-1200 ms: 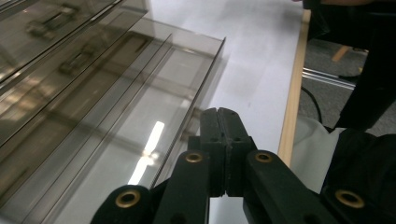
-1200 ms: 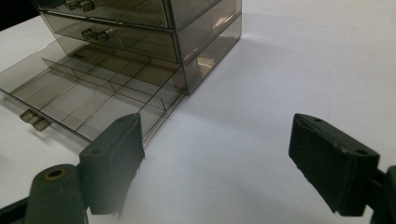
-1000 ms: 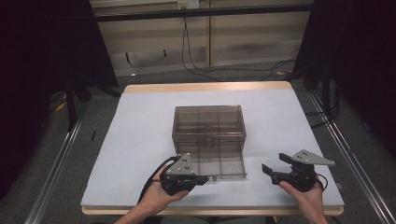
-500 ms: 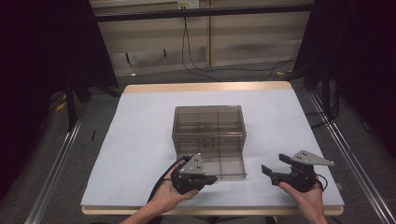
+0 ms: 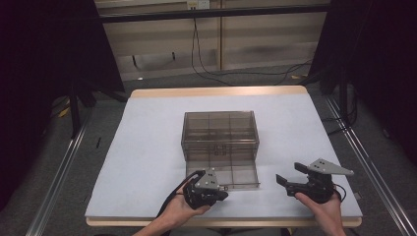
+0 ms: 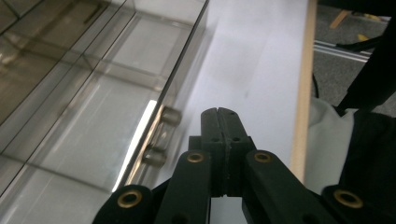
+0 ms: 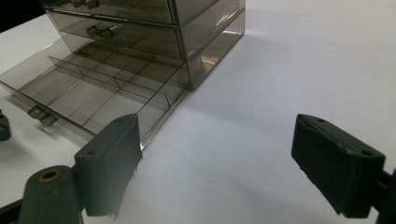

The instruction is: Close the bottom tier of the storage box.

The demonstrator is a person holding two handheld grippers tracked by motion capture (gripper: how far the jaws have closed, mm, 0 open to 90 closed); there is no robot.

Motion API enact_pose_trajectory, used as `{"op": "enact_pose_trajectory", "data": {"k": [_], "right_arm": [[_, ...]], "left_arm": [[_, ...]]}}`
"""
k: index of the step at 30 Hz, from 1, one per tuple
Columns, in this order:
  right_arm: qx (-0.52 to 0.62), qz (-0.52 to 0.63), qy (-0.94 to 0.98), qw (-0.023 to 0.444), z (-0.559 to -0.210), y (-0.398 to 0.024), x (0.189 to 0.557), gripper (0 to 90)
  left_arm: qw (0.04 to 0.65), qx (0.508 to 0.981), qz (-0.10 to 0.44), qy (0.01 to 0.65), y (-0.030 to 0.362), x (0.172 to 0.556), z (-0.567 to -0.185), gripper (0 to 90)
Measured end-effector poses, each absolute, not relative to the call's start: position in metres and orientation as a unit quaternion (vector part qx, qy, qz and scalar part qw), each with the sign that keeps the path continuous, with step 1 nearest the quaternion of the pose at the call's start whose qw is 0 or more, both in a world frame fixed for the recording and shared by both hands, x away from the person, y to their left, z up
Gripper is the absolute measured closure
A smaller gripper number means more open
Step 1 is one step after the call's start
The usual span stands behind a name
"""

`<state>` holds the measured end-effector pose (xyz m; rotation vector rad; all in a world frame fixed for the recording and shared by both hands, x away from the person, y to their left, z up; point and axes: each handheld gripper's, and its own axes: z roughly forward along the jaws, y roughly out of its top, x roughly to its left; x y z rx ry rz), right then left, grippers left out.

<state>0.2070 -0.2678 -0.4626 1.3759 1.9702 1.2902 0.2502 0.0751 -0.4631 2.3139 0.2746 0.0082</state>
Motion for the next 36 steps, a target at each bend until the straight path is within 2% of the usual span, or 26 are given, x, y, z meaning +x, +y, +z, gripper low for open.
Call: {"op": "enact_pose_trajectory", "data": {"k": [1, 6, 7, 11, 18, 25, 36], "right_arm": [[0.494, 0.465, 0.706, 0.203, -0.463, -0.268, 0.207, 15.4], [0.492, 0.464, 0.708, 0.204, -0.463, -0.267, 0.207, 15.3], [0.492, 0.464, 0.708, 0.202, -0.463, -0.267, 0.207, 15.2], [0.492, 0.461, 0.711, 0.199, -0.463, -0.267, 0.208, 15.2], [0.492, 0.461, 0.711, 0.196, -0.463, -0.267, 0.208, 15.1], [0.489, 0.464, 0.713, 0.192, -0.463, -0.267, 0.208, 15.1], [0.49, 0.463, 0.715, 0.188, -0.464, -0.266, 0.208, 15.1]], "left_arm": [[0.379, 0.919, 0.008, 0.11, 0.077, 0.252, -0.462, 90.0], [0.401, 0.906, 0.01, 0.131, 0.081, 0.256, -0.463, 90.0], [0.385, 0.914, 0.013, 0.128, 0.082, 0.256, -0.461, 90.0], [0.393, 0.908, 0.015, 0.142, 0.082, 0.261, -0.465, 90.0], [0.398, 0.907, 0.005, 0.14, 0.081, 0.262, -0.468, 90.0], [0.374, 0.918, 0.006, 0.131, 0.078, 0.263, -0.471, 90.0], [0.394, 0.909, 0.008, 0.137, 0.077, 0.264, -0.472, 90.0]]}}
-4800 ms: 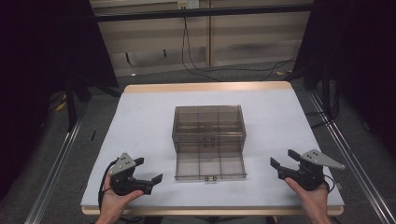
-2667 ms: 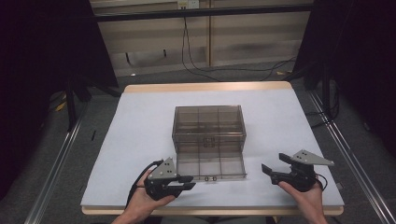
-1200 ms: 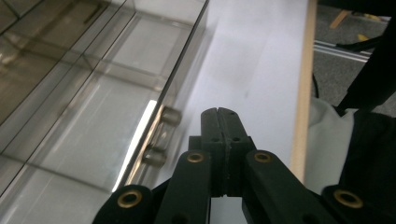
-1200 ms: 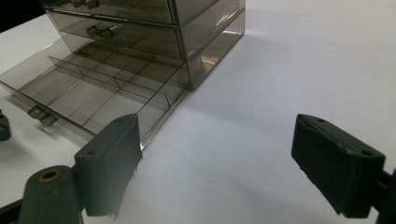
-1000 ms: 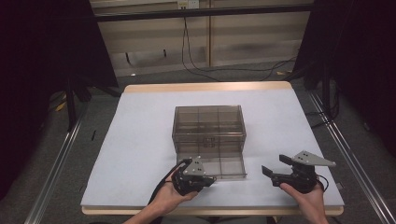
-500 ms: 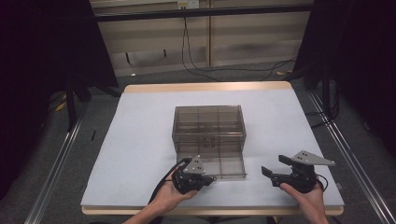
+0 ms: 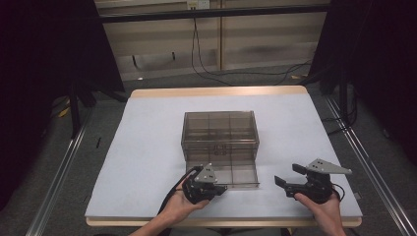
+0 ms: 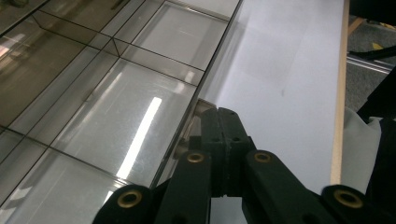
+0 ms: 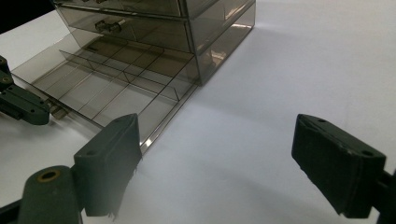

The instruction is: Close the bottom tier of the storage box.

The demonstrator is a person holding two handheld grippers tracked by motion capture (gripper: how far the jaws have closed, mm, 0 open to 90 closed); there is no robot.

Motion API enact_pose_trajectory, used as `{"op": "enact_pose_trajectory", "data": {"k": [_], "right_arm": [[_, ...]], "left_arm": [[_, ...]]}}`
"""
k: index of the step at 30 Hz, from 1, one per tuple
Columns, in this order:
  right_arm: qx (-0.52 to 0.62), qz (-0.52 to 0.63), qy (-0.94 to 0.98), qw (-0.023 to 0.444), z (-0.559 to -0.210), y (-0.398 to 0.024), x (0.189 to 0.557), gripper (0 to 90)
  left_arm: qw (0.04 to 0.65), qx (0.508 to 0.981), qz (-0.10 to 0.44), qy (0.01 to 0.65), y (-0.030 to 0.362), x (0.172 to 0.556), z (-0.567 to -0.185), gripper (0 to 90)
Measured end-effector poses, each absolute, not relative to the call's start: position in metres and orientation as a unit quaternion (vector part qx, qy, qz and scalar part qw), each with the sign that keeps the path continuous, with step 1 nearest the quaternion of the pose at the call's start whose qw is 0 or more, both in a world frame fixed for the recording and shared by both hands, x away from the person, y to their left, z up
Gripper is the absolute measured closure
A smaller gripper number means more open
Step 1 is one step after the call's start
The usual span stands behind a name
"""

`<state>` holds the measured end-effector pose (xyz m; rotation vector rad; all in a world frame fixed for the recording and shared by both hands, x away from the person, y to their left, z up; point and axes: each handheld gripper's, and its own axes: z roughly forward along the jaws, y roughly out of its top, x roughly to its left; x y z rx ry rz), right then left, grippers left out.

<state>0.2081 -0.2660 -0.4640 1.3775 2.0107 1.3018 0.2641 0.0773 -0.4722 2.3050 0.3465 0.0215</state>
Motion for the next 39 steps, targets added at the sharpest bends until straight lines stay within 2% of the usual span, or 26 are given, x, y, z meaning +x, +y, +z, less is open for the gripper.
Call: {"op": "enact_pose_trajectory", "data": {"k": [5, 10, 39], "right_arm": [[0.489, 0.463, 0.715, 0.187, -0.4641, -0.2663, 0.2082, 15.2], [0.489, 0.463, 0.716, 0.185, -0.4643, -0.2662, 0.2084, 15.1], [0.49, 0.461, 0.718, 0.18, -0.4648, -0.2654, 0.2091, 15.1]], "left_arm": [[0.384, 0.913, 0.01, 0.141, 0.0779, 0.2642, -0.4703, 90.0], [0.401, 0.904, 0.007, 0.146, 0.076, 0.264, -0.4733, 90.0], [0.412, 0.897, 0.011, 0.159, 0.0764, 0.271, -0.4741, 90.0]]}}
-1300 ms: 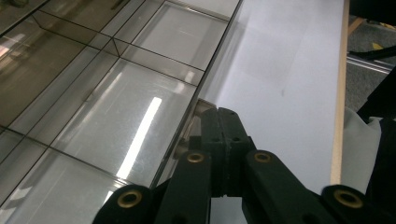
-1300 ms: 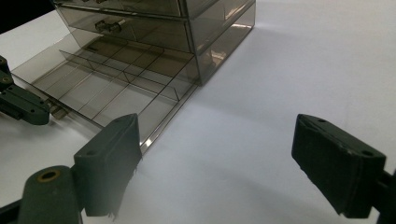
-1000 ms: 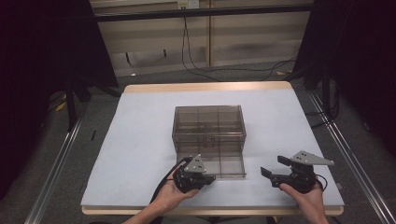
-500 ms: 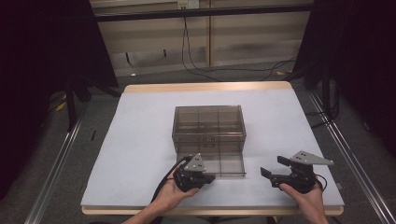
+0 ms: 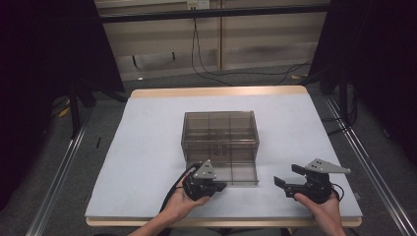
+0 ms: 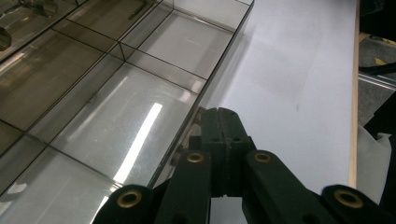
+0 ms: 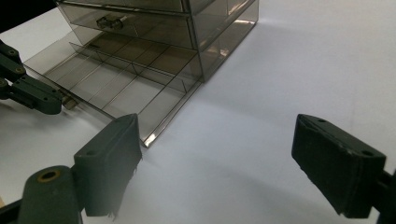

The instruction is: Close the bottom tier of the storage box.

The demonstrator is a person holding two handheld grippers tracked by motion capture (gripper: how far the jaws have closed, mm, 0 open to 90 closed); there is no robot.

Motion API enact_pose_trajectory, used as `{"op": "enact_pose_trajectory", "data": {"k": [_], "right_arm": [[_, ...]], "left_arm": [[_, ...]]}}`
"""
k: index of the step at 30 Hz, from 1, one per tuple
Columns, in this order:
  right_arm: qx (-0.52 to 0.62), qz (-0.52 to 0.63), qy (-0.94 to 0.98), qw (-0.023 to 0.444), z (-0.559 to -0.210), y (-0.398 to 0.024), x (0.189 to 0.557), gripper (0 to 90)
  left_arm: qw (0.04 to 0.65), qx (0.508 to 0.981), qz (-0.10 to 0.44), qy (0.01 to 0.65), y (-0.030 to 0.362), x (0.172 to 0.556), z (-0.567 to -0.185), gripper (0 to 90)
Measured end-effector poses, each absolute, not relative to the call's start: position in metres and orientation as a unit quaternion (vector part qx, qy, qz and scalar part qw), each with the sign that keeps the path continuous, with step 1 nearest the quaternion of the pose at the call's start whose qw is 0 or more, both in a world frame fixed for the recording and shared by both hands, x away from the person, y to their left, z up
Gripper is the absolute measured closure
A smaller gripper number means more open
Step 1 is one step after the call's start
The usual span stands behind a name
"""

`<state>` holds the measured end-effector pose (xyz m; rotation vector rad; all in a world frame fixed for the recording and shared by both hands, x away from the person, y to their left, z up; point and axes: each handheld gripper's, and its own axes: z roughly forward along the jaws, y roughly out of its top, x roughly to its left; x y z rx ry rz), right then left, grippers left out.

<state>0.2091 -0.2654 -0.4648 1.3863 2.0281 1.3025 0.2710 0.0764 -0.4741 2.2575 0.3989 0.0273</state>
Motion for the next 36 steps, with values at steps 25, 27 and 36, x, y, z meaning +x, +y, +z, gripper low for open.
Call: {"op": "enact_pose_trajectory", "data": {"k": [25, 27, 36], "right_arm": [[0.489, 0.46, 0.72, 0.175, -0.4653, -0.2641, 0.2099, 15.1], [0.489, 0.459, 0.721, 0.175, -0.4654, -0.2638, 0.2102, 15.1], [0.49, 0.457, 0.722, 0.174, -0.4657, -0.2632, 0.2107, 15.1]], "left_arm": [[0.416, 0.894, 0.011, 0.164, 0.0764, 0.278, -0.475, 90.0], [0.418, 0.894, 0.01, 0.164, 0.0763, 0.2796, -0.4752, 90.0], [0.419, 0.893, 0.014, 0.166, 0.0757, 0.2801, -0.4765, 90.0]]}}
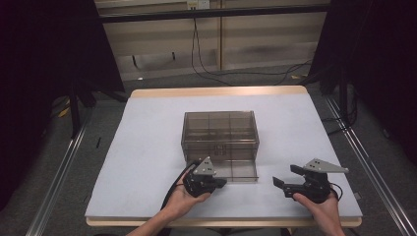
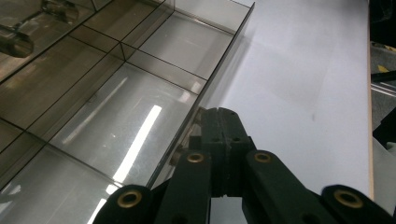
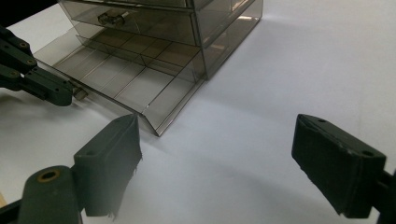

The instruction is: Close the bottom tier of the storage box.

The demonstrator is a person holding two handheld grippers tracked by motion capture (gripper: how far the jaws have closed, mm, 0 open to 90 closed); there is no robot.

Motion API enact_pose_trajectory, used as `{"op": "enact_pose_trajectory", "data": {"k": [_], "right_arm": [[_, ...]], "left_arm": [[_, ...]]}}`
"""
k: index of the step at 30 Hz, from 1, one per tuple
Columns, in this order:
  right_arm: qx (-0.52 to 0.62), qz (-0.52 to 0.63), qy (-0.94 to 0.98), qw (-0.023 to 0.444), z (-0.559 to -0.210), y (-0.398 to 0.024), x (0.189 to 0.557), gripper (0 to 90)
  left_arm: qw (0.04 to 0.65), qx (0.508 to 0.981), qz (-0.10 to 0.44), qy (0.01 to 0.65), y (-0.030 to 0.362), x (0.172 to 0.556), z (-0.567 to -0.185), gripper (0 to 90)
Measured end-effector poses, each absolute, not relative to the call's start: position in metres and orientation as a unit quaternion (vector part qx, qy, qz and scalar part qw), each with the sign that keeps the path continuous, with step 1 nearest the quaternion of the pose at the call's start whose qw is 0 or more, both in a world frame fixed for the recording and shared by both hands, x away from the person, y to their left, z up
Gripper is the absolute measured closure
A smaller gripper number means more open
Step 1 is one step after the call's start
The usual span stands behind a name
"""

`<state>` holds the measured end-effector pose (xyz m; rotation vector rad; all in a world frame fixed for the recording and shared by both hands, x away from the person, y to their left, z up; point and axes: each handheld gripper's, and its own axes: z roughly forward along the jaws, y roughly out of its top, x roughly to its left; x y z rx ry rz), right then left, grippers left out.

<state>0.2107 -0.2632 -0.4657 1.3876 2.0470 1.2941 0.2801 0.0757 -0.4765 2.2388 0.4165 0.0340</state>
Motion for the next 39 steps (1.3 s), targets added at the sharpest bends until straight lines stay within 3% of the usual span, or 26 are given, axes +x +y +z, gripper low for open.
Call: {"op": "enact_pose_trajectory", "data": {"k": [39], "right_arm": [[0.486, 0.463, 0.72, 0.174, -0.4644, -0.2627, 0.2111, 14.5]], "left_arm": [[0.417, 0.891, 0.021, 0.181, 0.0811, 0.2891, -0.4746, 90.0]]}}
